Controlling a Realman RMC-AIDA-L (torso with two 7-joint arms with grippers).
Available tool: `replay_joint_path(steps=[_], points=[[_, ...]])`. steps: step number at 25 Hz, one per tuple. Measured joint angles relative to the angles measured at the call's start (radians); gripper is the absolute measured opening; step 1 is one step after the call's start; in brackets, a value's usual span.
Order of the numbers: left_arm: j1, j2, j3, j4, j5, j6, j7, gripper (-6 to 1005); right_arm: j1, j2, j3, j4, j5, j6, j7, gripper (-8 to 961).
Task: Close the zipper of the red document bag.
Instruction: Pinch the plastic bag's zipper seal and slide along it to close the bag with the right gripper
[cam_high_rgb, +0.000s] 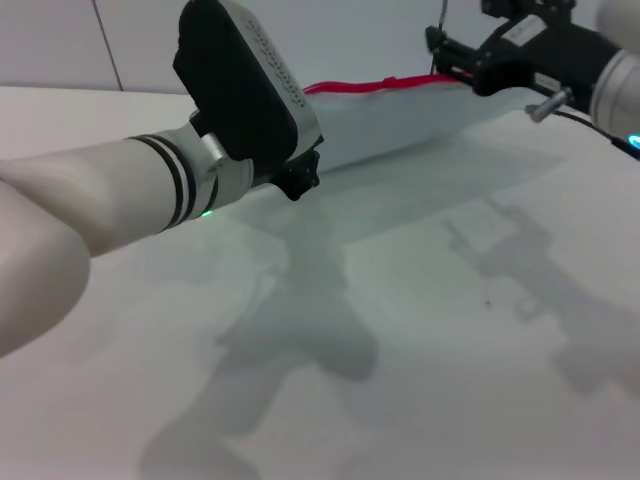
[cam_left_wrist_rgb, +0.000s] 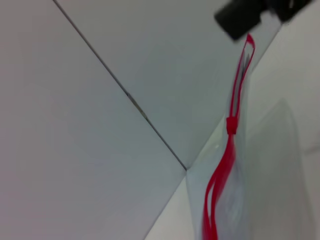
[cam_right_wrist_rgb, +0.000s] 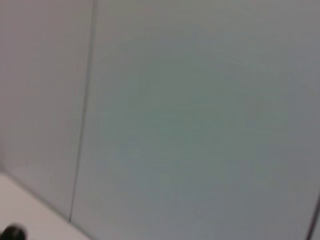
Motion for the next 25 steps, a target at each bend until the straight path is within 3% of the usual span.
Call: replay_joint_path(steps=[3,6,8,9,25], points=[[0.005,0.000,0.004,0.015,-0.001,0.001,0.000,57,0.004,0.067,0.081,-0.009,-0.002,-0.126,-0.186,697],[0.005,0.000,0.008,0.019,-0.001,0.005,0.001,57,-0.002,0.172,0.213,-0.023,0.002,-0.288,-0.427,696],[0.006,0.000,0.009,0.020,-0.001,0.008,0.001,57,-0.009,0.221,0.276,-0.035,0.005,-0.368,-0.550,695],[0.006,0.000,0.009,0.020,-0.001,0.009,0.001,57,-0.011,0.232,0.293,-0.041,0.006,-0.392,-0.594,694],[-0.005,0.000,0.015,0.019,-0.001,0.023,0.006,56,0.012,0.228,0.271,-0.025,-0.039,-0.475,-0.782,686]])
